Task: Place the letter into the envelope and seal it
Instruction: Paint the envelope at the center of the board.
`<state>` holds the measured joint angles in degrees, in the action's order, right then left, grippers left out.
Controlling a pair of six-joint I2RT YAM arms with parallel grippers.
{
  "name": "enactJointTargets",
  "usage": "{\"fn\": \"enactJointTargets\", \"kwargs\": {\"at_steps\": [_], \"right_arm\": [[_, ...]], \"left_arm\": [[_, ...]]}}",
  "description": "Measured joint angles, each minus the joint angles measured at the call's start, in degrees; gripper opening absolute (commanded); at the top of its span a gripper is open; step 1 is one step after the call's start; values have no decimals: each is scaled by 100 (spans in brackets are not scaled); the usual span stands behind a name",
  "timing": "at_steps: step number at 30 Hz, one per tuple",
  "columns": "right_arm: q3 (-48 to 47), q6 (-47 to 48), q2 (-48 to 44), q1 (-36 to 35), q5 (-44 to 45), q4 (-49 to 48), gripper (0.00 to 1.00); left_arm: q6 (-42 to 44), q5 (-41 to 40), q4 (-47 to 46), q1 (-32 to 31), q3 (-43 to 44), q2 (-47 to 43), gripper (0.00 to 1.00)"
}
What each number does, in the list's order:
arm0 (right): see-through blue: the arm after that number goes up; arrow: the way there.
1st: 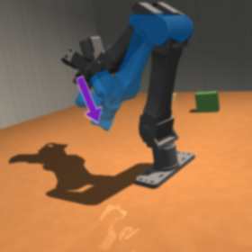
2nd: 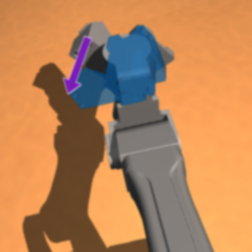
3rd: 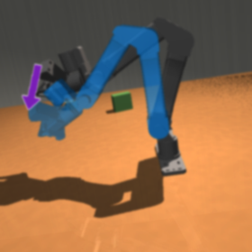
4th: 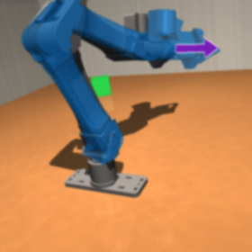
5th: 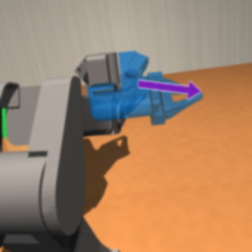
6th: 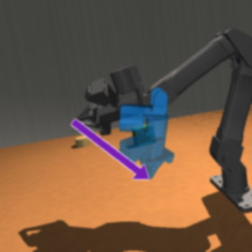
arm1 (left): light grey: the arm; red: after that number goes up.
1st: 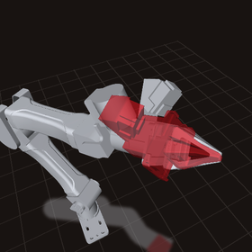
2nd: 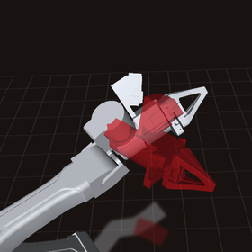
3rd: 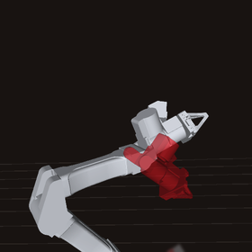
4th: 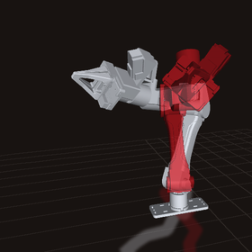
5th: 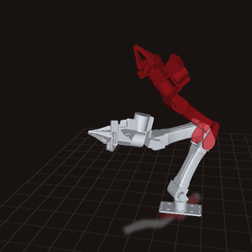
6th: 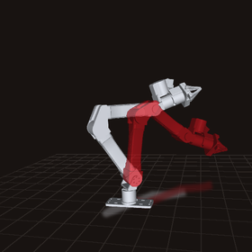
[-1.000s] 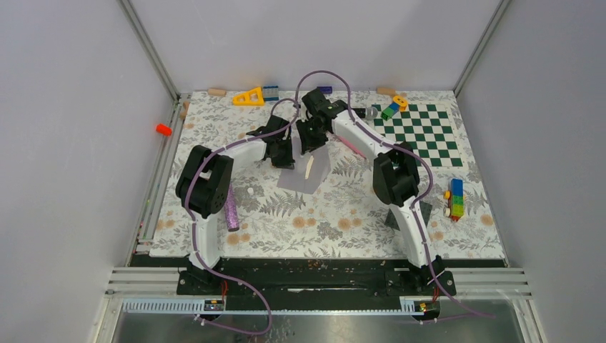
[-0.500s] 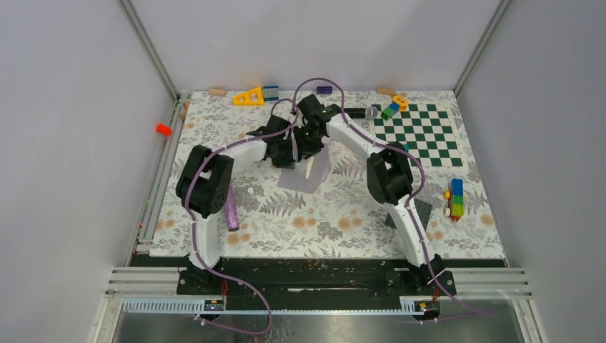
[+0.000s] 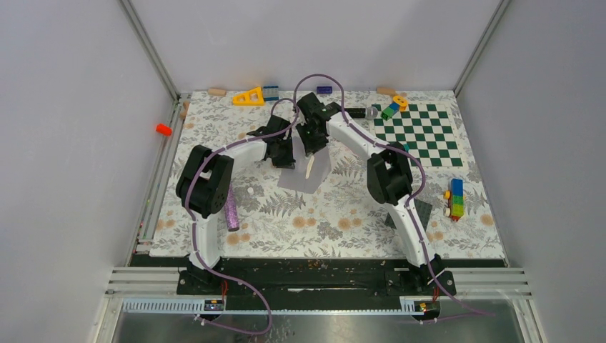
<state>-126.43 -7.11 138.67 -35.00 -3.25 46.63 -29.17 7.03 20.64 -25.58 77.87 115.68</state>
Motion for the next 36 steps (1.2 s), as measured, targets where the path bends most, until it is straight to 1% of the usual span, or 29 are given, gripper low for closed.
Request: {"fn": "enactJointTargets", "kwargs": {"at_steps": [5, 9, 11, 16, 20, 27, 36], "right_arm": [[-50, 166, 0, 2, 380, 94, 0], [-98, 236, 0, 2, 466, 136, 0], [-103, 234, 0, 17, 293, 129, 0], [-103, 55, -13, 81, -645, 15, 0], [-103, -76, -28, 83, -992, -94, 0], [-103, -199, 31, 83, -896, -103, 0], [-323, -280, 243, 83, -337, -81, 0]], "left_arm": [[0, 0, -35, -9, -13, 0, 0], [2, 0, -50, -9, -22, 0, 0], [15, 0, -52, -13, -22, 0, 0], [31, -20, -52, -22, -22, -2, 0], [39, -22, -55, -24, -22, -2, 0], [42, -22, -55, -24, -22, -4, 0], [33, -24, -109, -31, -35, -4, 0]]}}
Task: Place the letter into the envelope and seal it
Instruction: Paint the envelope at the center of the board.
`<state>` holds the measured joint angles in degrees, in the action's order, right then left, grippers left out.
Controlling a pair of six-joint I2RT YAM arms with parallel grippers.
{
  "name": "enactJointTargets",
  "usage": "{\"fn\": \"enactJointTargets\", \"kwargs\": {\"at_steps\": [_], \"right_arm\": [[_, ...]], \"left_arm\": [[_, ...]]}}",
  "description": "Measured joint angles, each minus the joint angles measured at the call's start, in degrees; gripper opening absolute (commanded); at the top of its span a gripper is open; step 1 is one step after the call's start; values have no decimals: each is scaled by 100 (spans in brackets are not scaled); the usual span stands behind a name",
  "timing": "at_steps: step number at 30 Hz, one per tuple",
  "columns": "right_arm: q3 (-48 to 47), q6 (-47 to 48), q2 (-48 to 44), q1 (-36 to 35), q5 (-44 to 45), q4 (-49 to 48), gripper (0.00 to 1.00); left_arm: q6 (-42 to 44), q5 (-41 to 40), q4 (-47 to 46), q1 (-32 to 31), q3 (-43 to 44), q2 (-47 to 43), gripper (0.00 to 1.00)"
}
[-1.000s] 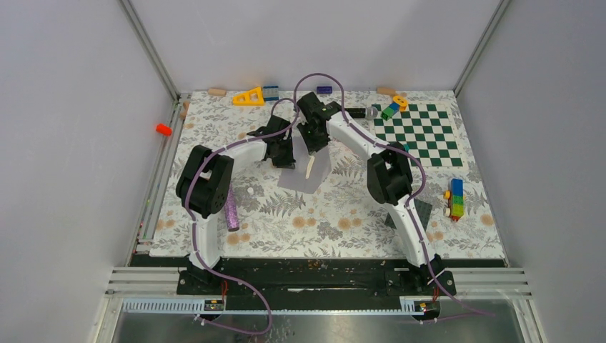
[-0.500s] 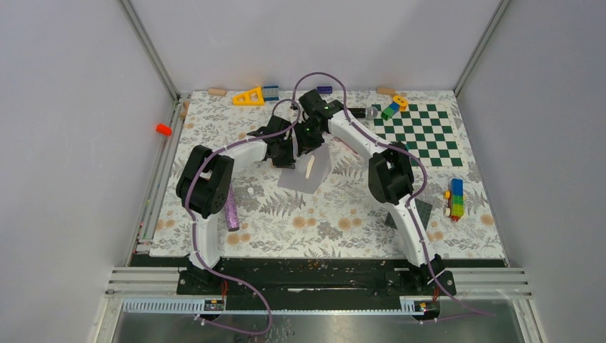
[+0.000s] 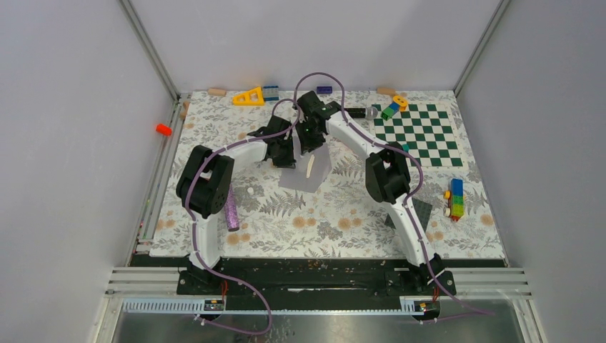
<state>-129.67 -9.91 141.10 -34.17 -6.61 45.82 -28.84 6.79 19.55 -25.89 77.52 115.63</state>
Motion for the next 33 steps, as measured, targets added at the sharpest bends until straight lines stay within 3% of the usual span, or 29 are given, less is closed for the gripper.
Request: {"fn": "enactJointTargets", "kwargs": {"at_steps": [18, 27, 33], "right_arm": [[-39, 302, 0, 52, 1012, -26, 0], [-46, 413, -96, 162, 785, -20, 0], [-33, 374, -474, 166, -55, -26, 0]], "left_arm": [[7, -2, -2, 0, 0, 0, 0], [7, -2, -2, -2, 0, 0, 0], [7, -7, -2, -2, 0, 0, 0]]}}
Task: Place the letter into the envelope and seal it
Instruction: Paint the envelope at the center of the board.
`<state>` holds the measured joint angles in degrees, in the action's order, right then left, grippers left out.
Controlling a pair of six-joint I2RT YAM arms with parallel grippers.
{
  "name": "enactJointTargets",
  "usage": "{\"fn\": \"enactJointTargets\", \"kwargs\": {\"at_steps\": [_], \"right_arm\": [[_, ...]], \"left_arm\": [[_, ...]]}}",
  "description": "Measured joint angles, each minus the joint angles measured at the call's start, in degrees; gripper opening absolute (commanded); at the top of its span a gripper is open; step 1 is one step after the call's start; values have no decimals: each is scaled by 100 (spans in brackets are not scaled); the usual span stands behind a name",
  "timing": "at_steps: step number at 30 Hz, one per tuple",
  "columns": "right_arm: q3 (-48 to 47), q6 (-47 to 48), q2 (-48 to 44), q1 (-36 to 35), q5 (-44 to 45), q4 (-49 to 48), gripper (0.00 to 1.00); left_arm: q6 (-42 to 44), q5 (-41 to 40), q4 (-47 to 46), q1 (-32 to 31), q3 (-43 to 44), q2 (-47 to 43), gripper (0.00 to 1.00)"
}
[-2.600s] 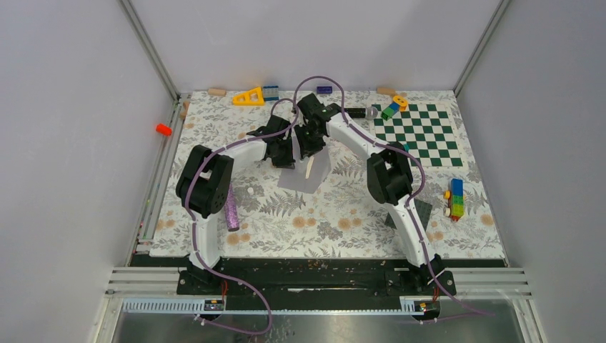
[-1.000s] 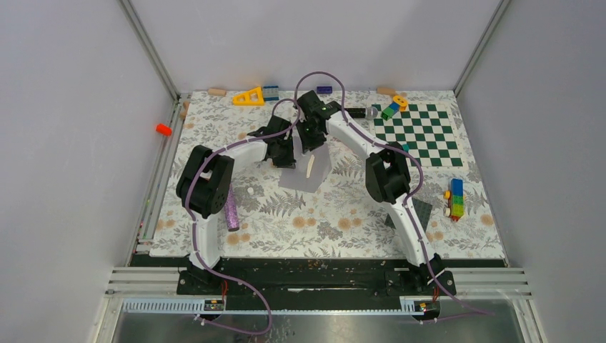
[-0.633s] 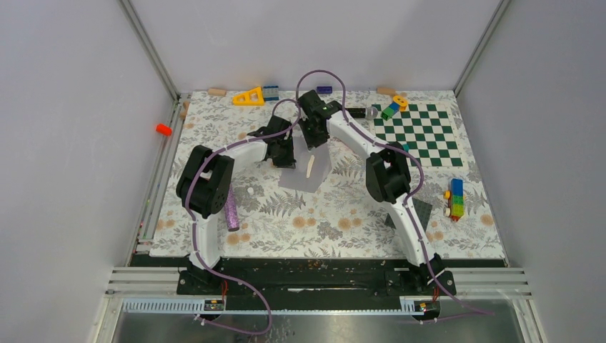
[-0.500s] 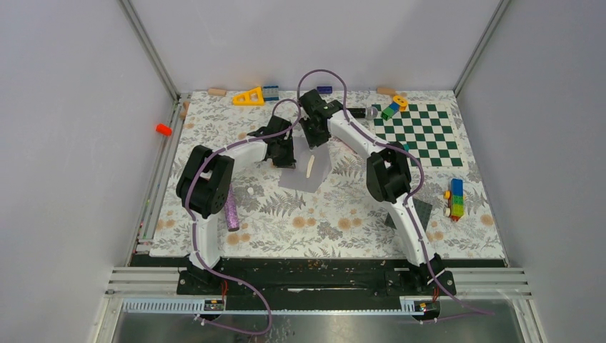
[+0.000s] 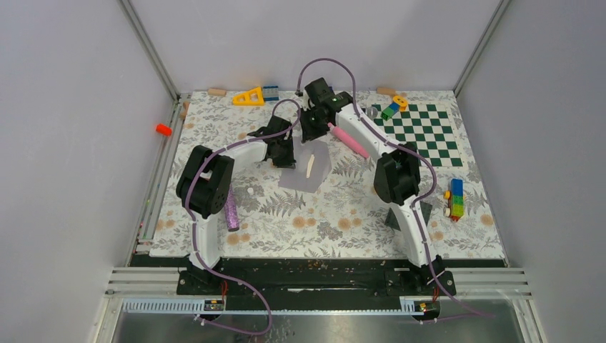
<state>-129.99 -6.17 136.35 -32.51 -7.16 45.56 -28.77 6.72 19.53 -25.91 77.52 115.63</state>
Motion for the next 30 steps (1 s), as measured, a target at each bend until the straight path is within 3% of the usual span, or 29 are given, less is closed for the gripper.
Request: {"fn": "enactJointTargets", "kwargs": {"at_steps": [7, 14, 30], "right_arm": [[273, -37, -243, -79, -455, -37, 0], [356, -44, 142, -153, -431, 11, 0], [240, 225, 306, -173, 483, 92, 0]], "left_arm": [[0, -2, 0, -2, 0, 0, 0], [0, -4, 0, -2, 0, 0, 0], [-17, -9, -22, -7, -2, 0, 0]]}}
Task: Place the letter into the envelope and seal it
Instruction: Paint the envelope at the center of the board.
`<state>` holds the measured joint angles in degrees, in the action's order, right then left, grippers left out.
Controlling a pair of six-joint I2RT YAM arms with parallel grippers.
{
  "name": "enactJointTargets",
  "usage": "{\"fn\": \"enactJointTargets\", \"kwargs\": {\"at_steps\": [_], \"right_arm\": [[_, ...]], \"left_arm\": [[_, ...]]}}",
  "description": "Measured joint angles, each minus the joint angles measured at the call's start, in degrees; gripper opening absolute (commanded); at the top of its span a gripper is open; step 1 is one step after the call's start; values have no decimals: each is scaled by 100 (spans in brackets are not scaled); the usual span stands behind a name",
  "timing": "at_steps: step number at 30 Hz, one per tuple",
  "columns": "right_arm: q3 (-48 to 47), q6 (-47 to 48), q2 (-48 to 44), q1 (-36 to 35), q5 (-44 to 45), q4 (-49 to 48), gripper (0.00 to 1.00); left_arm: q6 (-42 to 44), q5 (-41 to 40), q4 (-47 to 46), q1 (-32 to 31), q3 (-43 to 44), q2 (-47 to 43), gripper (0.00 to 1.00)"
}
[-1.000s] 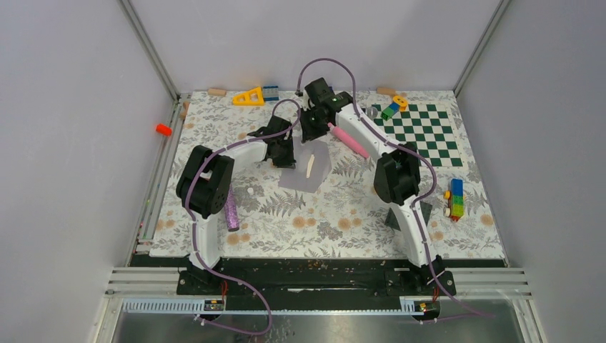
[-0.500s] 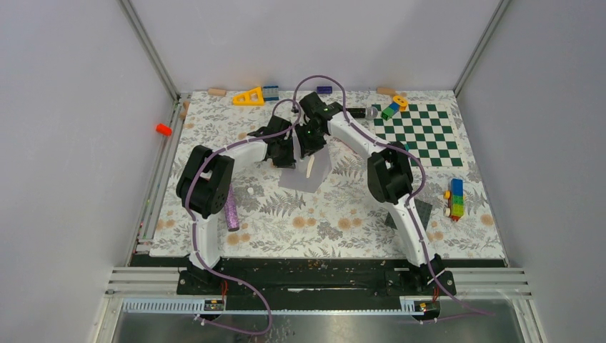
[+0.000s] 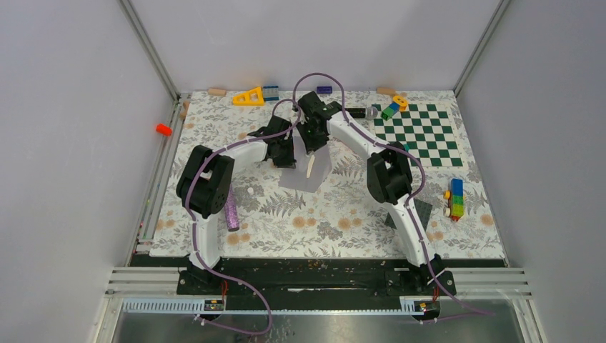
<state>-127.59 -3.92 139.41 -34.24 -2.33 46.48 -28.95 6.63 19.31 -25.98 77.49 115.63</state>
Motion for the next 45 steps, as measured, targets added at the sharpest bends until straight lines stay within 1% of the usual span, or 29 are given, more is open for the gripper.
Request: {"fn": "enactJointTargets", "kwargs": {"at_steps": [10, 15, 21, 26, 29, 37, 45], "right_arm": [[-92, 234, 7, 59, 619, 66, 0], [-101, 275, 11, 144, 660, 85, 0], [140, 258, -273, 175, 289, -52, 0], [308, 68, -894, 166, -479, -160, 0], [411, -55, -1080, 136, -787, -282, 0], [907, -225, -793, -15, -1126, -398, 0], [940, -271, -699, -15, -1182, -511, 0]], "left_arm": [[4, 0, 0, -2, 0, 0, 0], [7, 0, 0, -2, 0, 0, 0], [7, 0, 0, -2, 0, 0, 0], [7, -7, 0, -7, 0, 0, 0], [4, -9, 0, -7, 0, 0, 0], [-140, 4, 7, 13, -2, 0, 0], [-225, 0, 7, 17, -7, 0, 0]]}}
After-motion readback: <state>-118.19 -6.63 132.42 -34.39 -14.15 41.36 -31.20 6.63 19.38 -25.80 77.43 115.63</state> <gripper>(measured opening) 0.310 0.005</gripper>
